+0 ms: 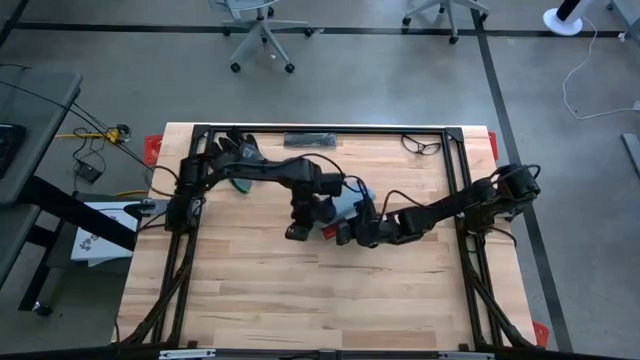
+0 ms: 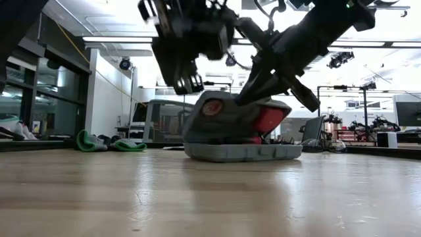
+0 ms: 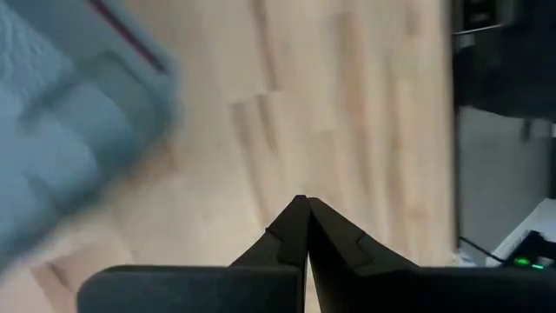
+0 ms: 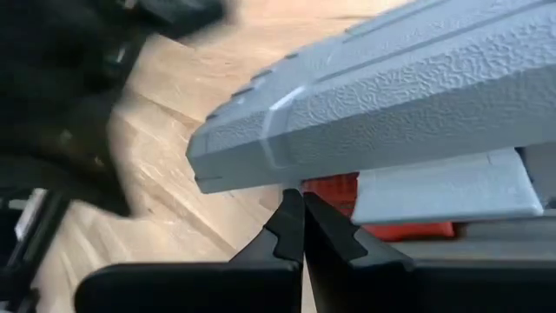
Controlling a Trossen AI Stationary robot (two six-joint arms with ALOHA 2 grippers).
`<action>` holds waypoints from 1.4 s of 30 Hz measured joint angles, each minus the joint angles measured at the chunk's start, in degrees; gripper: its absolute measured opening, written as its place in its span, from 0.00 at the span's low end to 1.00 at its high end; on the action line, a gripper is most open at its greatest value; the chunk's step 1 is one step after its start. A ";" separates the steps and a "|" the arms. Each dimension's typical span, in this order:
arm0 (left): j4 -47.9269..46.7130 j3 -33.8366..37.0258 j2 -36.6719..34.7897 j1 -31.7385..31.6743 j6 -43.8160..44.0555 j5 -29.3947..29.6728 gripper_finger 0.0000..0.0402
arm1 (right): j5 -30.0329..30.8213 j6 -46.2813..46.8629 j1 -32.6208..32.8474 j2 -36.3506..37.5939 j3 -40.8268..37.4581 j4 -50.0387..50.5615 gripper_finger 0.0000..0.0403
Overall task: Prefit tool cases
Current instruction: Open the gray prefit tool case
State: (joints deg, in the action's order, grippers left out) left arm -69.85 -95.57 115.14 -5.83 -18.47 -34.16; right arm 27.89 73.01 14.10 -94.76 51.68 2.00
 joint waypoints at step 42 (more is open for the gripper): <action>9.60 0.48 9.70 -8.08 -0.40 1.18 0.00 | -2.89 -4.42 -4.57 -0.07 -0.26 -5.71 0.00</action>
State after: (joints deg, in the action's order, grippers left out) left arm -60.24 -95.09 124.85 -13.91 -18.87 -32.97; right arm 25.00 68.59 9.53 -94.83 51.42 -3.72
